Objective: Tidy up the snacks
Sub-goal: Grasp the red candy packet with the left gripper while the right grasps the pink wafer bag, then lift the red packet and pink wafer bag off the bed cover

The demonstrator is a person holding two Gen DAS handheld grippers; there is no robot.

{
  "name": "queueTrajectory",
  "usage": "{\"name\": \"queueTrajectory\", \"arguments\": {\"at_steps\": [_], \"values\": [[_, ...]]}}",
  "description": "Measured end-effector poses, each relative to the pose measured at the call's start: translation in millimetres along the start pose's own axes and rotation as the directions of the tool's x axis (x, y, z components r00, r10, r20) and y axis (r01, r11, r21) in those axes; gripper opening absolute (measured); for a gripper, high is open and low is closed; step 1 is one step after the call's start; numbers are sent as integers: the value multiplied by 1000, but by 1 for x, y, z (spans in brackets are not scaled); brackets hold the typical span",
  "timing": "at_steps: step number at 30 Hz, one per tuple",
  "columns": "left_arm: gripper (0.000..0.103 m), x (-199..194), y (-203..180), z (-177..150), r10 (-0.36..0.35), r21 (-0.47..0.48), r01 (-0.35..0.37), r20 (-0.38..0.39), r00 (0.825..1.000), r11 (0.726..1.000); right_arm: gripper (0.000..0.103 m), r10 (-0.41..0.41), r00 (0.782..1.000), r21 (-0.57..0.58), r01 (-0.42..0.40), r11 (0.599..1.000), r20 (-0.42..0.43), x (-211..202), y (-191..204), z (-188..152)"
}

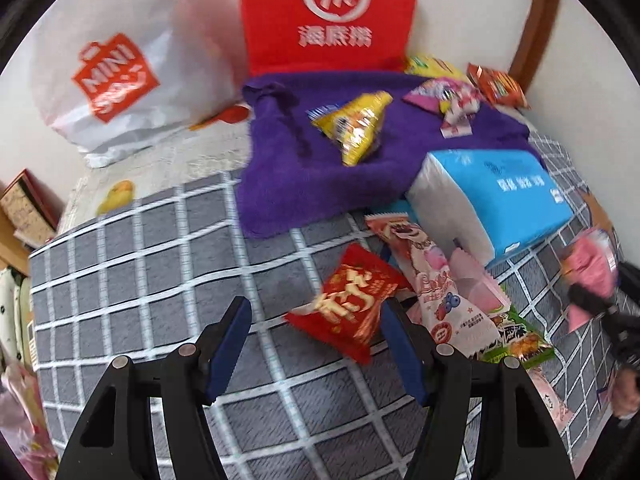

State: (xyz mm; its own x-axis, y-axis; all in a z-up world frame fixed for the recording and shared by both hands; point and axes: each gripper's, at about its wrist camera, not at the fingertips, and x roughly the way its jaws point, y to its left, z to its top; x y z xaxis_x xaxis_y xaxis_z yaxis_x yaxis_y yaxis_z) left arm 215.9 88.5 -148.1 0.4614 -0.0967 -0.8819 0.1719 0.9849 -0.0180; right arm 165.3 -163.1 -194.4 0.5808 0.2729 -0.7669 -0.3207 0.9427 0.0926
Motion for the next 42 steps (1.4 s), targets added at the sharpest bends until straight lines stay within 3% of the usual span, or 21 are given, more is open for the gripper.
{"name": "queueTrajectory", "arguments": {"at_steps": [4, 5, 8, 14, 19, 22, 27, 30, 39, 42], "values": [[63, 22, -15, 1, 20, 46, -20, -12, 1000, 999, 49, -15, 1000, 57, 14, 998, 20, -14, -26, -9], [53, 25, -17, 1, 19, 42, -18, -12, 1000, 999, 49, -19, 1000, 63, 17, 998, 20, -15, -30, -11], [38, 23, -17, -1, 16, 22, -15, -9, 1000, 1000, 49, -34, 999, 72, 32, 997, 16, -16, -41, -15], [38, 8, -6, -19, -24, -101, 22, -23, 999, 995, 49, -2, 1000, 97, 0, 995, 21, -7, -53, -16], [39, 9, -10, -32, 85, -114, -76, 74, 994, 991, 49, -16, 1000, 68, 16, 998, -2, 13, -47, -18], [42, 11, -14, -39, 115, -99, -102, 133, 984, 990, 49, -4, 1000, 81, 4, 997, 3, 19, -49, -21], [42, 11, -10, -38, 90, -121, -73, 136, 987, 990, 49, -35, 999, 78, 31, 996, 42, 20, -49, -23], [43, 12, -13, -37, 107, -109, -93, 134, 985, 990, 49, -53, 998, 72, 51, 996, 30, 26, -48, -23], [50, 13, -14, -37, 93, -108, -79, 132, 987, 991, 49, 26, 999, 124, -30, 992, 37, 26, -61, -24], [52, 14, -16, -37, 94, -110, -80, 131, 987, 991, 48, 0, 1000, 100, -3, 995, 30, 27, -55, -23]]}}
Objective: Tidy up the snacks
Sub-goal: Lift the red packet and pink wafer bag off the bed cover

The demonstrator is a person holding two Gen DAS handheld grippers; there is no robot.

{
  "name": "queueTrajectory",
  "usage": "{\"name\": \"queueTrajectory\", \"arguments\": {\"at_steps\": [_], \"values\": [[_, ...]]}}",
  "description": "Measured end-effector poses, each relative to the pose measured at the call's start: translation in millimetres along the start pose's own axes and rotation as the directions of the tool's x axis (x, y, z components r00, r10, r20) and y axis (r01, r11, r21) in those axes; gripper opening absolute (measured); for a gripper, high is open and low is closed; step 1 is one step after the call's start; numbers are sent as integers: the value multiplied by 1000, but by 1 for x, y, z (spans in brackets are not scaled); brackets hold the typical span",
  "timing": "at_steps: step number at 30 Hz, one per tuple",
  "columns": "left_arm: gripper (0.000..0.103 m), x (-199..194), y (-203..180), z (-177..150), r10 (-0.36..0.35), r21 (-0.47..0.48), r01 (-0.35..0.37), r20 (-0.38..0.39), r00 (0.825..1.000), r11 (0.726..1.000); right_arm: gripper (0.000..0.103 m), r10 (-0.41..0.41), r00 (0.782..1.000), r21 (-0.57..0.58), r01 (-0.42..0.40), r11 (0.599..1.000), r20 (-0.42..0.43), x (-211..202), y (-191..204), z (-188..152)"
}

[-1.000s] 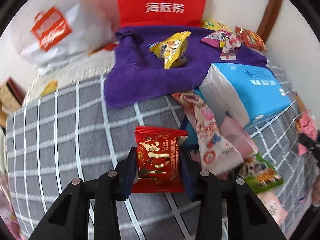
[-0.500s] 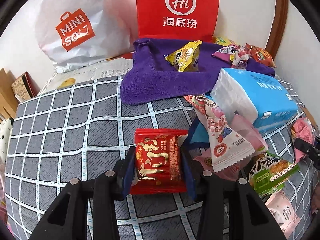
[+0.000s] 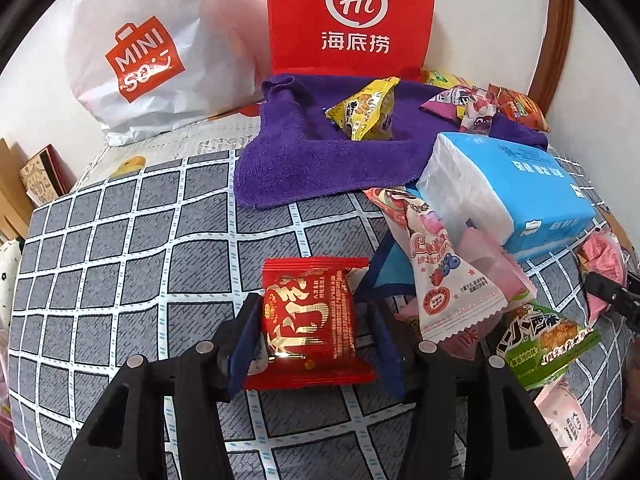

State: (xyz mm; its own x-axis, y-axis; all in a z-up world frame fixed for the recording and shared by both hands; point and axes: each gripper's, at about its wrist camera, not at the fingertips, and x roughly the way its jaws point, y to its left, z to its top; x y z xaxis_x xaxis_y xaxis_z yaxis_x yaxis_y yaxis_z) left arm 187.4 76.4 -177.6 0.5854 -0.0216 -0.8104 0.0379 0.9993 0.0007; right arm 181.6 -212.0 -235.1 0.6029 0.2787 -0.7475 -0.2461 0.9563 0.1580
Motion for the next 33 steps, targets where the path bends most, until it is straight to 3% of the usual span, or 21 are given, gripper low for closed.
{"name": "queueTrajectory", "arguments": {"at_steps": [4, 12, 26, 28, 33], "values": [[55, 0, 2, 0, 7, -5, -7, -1, 1000, 1000, 48, -44, 999, -58, 44, 997, -3, 1, 8, 0], [65, 1, 5, 0, 22, -20, -23, -8, 1000, 1000, 48, -18, 1000, -43, 18, 999, -16, 1, 2, 0], [65, 1, 5, 0, 24, -24, -24, -7, 1000, 999, 49, -5, 1000, -38, 4, 999, -18, 1, 1, -1], [63, 1, 5, 1, 24, -22, -24, -5, 1000, 999, 49, 3, 1000, -32, -4, 999, -18, 1, 0, -1], [43, -3, 1, 0, 11, -12, -11, 9, 1000, 1000, 49, 5, 1000, -30, -5, 1000, -16, 1, -1, 0]]}}
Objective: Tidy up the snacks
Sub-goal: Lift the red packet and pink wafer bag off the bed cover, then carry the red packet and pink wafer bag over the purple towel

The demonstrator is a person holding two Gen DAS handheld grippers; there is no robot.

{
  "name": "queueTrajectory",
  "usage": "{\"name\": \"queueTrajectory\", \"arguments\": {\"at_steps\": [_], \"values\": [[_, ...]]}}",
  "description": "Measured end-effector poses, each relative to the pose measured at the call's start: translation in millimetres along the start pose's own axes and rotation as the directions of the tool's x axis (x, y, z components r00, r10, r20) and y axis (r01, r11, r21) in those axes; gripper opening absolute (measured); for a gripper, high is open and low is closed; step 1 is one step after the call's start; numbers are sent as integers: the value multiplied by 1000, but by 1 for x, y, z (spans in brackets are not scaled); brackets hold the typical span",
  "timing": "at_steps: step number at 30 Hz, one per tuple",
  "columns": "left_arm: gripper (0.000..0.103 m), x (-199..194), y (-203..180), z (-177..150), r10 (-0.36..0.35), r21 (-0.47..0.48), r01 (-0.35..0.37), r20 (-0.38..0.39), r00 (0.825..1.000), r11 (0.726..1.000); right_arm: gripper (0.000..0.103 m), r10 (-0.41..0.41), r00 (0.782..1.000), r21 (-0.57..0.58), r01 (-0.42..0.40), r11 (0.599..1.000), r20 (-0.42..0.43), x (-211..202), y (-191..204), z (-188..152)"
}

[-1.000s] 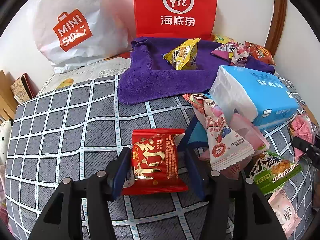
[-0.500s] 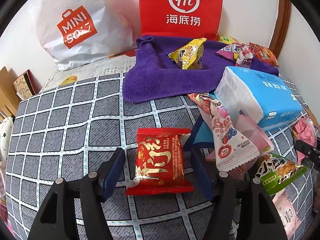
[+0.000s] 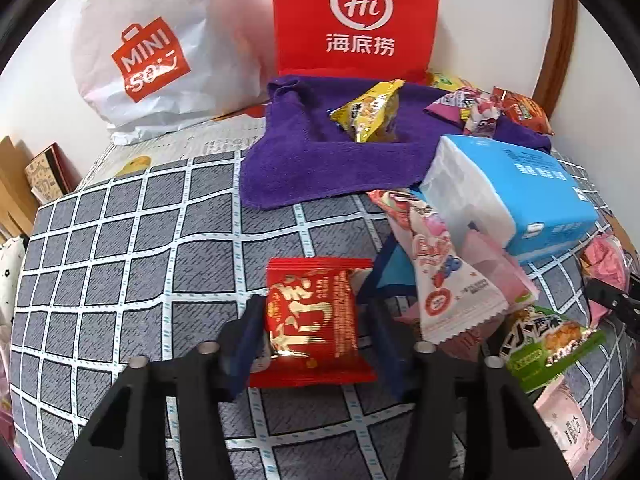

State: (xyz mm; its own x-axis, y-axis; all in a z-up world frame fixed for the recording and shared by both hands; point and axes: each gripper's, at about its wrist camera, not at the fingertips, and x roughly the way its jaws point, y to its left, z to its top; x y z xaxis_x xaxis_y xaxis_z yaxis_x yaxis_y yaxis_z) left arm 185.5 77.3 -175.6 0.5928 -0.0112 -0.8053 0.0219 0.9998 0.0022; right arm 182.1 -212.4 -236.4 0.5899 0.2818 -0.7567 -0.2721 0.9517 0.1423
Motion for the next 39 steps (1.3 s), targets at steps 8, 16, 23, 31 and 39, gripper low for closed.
{"name": "queueTrajectory", "arguments": {"at_steps": [8, 16, 23, 31, 39], "values": [[40, -2, 5, -1, -25, -30, 25, 9, 1000, 999, 48, -8, 1000, -1, 8, 1000, 10, 0, 0, 0], [40, -6, 4, -3, -69, -46, 68, -4, 998, 997, 47, 17, 1000, 40, -16, 999, -21, -6, -2, 3], [40, -11, 16, -2, -150, -137, 141, -61, 987, 981, 47, -1, 1000, 6, 1, 1000, 17, -36, 14, 5], [40, -44, 7, -4, -172, -139, 164, -48, 984, 977, 47, 18, 998, -17, -17, 1000, 58, -61, 27, 20], [40, -88, -12, 0, -232, -97, 229, -24, 972, 969, 46, 51, 991, -30, -48, 998, 125, -84, 36, 34]]}}
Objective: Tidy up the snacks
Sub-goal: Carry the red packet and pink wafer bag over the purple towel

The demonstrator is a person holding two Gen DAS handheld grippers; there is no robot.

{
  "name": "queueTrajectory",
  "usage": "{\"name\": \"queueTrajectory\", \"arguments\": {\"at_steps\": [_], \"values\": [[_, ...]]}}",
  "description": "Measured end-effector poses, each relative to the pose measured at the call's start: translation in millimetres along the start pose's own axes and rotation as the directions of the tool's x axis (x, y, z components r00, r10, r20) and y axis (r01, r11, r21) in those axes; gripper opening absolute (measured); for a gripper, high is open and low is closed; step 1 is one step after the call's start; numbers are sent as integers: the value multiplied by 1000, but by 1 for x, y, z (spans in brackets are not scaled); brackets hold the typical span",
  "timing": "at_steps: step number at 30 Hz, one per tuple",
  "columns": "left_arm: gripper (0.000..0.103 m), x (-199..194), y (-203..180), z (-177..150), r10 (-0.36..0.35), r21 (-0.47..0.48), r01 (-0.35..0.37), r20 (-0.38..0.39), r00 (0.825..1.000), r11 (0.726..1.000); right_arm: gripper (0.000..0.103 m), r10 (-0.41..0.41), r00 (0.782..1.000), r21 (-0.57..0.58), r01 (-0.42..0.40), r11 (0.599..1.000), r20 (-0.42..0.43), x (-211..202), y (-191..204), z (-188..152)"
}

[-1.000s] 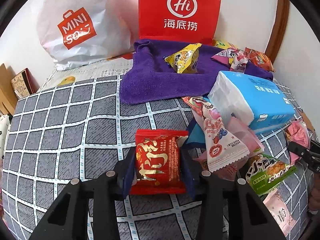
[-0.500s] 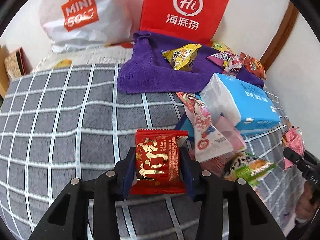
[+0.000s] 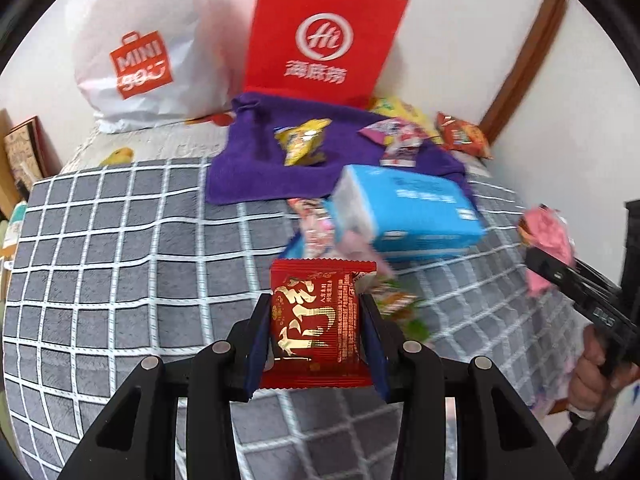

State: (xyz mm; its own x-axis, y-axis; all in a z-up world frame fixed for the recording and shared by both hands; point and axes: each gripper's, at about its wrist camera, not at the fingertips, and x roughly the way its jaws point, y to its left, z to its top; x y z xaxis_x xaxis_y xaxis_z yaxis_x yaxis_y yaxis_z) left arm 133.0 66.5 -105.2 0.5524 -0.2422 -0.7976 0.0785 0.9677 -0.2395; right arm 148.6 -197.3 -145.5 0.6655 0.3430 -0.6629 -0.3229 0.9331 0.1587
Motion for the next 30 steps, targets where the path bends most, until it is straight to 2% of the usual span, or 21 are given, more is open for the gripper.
{"name": "queueTrajectory", "arguments": {"at_steps": [6, 10, 18, 24, 30], "values": [[40, -22, -31, 12, -31, 61, 29, 33, 999, 998, 46, 22, 999, -18, -21, 1000, 38, -14, 9, 16], [40, -29, -45, 26, -67, 70, 65, 35, 997, 995, 46, 27, 999, -25, -26, 999, 46, -18, 15, 33], [40, -38, -67, 71, -81, 93, 74, 72, 994, 993, 46, 11, 998, -40, -9, 999, 58, -12, 22, 76], [40, -30, -67, 111, -95, 71, 89, 80, 992, 993, 46, 21, 997, -54, -17, 998, 78, 6, 25, 118], [40, -19, -51, 151, -57, 51, 52, 97, 994, 997, 46, 17, 998, -50, -14, 999, 68, 36, 22, 159]]}}
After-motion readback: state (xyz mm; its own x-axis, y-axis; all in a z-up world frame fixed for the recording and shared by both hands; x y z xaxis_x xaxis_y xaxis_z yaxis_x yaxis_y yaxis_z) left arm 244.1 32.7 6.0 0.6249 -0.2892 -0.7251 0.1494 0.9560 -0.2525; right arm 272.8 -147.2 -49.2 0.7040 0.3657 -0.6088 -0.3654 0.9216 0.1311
